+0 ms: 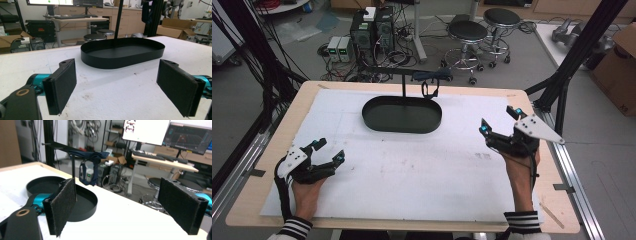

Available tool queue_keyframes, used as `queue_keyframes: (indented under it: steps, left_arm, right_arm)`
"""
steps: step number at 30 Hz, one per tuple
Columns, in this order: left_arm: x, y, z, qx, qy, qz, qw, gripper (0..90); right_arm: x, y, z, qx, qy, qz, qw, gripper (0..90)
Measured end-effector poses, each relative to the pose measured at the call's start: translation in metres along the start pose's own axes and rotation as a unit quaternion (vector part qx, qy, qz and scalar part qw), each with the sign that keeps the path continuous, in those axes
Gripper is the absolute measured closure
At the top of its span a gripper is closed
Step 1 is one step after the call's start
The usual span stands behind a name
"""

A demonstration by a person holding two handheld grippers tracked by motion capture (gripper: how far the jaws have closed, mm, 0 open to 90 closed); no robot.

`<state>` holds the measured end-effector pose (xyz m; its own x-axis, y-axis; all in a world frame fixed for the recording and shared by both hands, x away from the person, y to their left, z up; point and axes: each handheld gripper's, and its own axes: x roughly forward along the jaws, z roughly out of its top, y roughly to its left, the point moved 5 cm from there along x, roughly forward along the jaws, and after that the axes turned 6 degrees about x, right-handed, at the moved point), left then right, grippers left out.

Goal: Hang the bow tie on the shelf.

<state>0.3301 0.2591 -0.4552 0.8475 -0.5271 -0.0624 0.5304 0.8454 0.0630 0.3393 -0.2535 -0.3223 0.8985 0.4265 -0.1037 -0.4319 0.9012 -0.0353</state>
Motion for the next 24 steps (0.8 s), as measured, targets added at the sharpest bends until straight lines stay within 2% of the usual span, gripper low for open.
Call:
queue_keyframes:
  steps: [2,4,8,13,15,16,20,24]
  left_arm:
    - [-0.001,0.000,0.000,0.000,-0.002,0.001,1.0000,16.4]
    - [-0.001,0.000,0.000,0.000,-0.002,0.000,1.0000,16.4]
    - [-0.001,0.000,0.000,0.002,-0.004,0.002,1.0000,16.4]
    - [-0.002,-0.001,0.000,0.005,-0.007,0.003,1.0000,16.6]
    - [-0.001,-0.001,0.000,0.006,-0.007,0.003,1.0000,16.6]
    - [-0.001,-0.001,0.000,0.006,-0.007,0.003,1.0000,16.6]
    - [-0.002,0.000,0.000,0.003,-0.008,0.003,1.0000,16.4]
    - [-0.002,-0.001,0.000,0.003,-0.008,0.003,1.0000,16.4]
  right_arm:
    - [-0.004,0.002,-0.010,0.001,0.003,0.001,1.0000,11.9]
    - [-0.009,0.004,-0.024,0.008,-0.007,-0.002,0.9999,11.9]
    - [-0.012,0.007,-0.049,0.018,-0.006,0.007,0.9998,11.6]
    - [-0.010,0.009,-0.080,0.052,-0.007,0.012,0.9985,11.0]
    - [-0.009,0.011,-0.099,0.056,0.004,0.005,0.9984,10.9]
    - [-0.009,0.011,-0.099,0.056,0.004,0.005,0.9984,10.9]
    - [-0.011,0.012,-0.122,0.058,0.011,-0.010,0.9982,10.9]
    - [-0.012,0.014,-0.137,0.068,0.018,-0.015,0.9974,11.0]
